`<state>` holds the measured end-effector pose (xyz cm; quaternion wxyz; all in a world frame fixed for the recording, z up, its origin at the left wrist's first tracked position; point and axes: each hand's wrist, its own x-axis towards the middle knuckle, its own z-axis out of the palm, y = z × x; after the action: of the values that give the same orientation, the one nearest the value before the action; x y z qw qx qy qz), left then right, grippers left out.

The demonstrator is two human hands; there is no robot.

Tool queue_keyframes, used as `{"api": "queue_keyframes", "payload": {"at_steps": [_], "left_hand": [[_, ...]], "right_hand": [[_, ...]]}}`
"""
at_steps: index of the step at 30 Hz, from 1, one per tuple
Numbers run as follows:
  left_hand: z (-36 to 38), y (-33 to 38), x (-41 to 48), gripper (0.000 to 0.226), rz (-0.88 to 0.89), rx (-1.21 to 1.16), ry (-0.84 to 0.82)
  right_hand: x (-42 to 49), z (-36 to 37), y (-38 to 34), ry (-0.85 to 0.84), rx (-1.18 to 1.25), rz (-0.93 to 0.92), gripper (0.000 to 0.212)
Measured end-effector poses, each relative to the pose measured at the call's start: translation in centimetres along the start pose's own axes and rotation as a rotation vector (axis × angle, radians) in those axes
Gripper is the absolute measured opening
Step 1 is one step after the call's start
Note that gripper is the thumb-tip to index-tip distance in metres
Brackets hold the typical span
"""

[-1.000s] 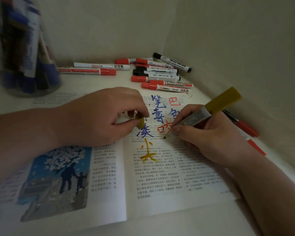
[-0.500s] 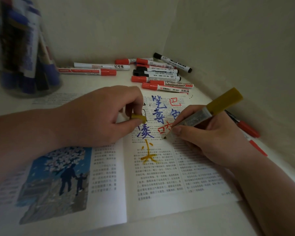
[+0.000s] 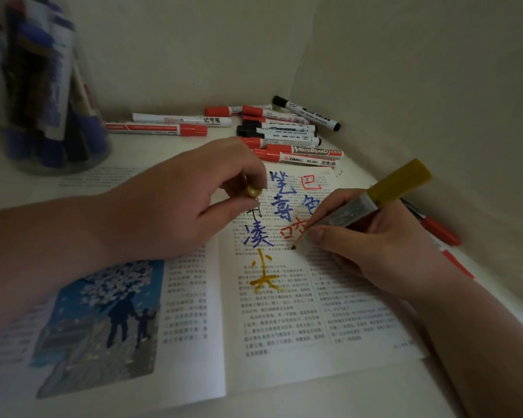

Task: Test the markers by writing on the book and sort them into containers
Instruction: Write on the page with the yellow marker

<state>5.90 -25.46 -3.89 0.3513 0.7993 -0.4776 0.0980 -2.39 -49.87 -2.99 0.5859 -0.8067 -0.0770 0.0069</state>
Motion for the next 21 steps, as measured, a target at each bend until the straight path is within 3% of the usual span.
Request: {"api": "queue_keyframes", "payload": {"at_steps": [9,16,21], "left_hand": [[-0.25,0.53,-0.01,0.019,-0.058,0.041,0.014],[-0.16,0.26,-0.06,0.020,-0.037,0.048,0.029],[0.01,-0.20,-0.01,0.026,-0.008,0.076,0.021]], "right_hand": [[-0.06,0.50,-0.48,0.088,-0.298,0.063,0.017],[-0.53,0.53,-0.88,-0.053,-0.115,0.085,0.017],[-0.01,0.55,-0.77,0.032,-0.199,0.079,0.011]]}}
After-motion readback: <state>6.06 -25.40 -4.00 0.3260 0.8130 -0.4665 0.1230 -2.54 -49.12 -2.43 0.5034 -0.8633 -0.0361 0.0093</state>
